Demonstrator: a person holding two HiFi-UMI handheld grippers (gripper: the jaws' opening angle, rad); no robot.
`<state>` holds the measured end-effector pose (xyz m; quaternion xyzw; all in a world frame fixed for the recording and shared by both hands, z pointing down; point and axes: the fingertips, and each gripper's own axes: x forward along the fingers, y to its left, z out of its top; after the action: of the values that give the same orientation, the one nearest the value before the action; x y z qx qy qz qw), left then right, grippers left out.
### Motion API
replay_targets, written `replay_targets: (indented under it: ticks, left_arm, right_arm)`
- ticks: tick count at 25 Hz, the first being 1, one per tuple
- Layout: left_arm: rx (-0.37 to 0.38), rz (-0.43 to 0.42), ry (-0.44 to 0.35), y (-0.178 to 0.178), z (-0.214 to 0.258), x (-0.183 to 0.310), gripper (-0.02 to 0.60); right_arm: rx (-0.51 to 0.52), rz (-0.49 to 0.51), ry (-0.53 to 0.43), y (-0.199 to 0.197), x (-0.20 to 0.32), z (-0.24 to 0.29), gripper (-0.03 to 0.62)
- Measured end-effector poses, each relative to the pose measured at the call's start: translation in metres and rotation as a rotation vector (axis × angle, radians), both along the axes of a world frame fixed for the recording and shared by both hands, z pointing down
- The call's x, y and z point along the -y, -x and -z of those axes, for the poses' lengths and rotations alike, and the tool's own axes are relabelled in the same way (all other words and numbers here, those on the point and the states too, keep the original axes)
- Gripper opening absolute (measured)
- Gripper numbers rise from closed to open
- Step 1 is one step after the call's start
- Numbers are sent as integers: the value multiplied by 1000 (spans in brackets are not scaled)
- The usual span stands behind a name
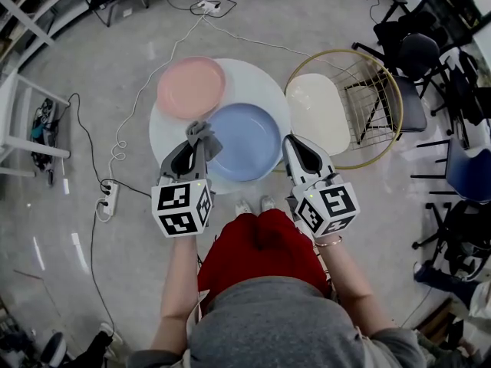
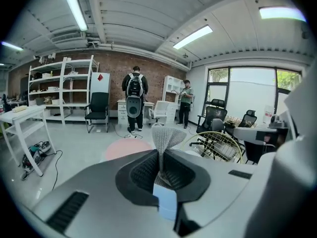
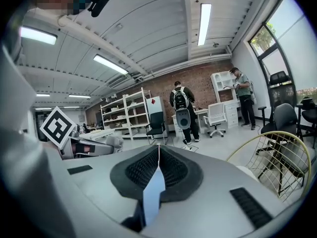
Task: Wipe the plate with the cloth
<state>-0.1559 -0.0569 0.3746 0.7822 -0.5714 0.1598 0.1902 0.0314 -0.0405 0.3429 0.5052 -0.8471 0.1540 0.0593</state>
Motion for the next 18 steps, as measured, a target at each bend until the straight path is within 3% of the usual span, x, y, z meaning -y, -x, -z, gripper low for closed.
replay_targets:
  ticks: [6,18]
  left_arm:
    - [-33,4,-32,-4,12,-16,34]
    - [-14,37,-139,-26,48,-56,34]
  right_arm:
    - [-4,20,-28,-4,-9,9,29]
    - [-15,66,-113,-23,-43,38,28]
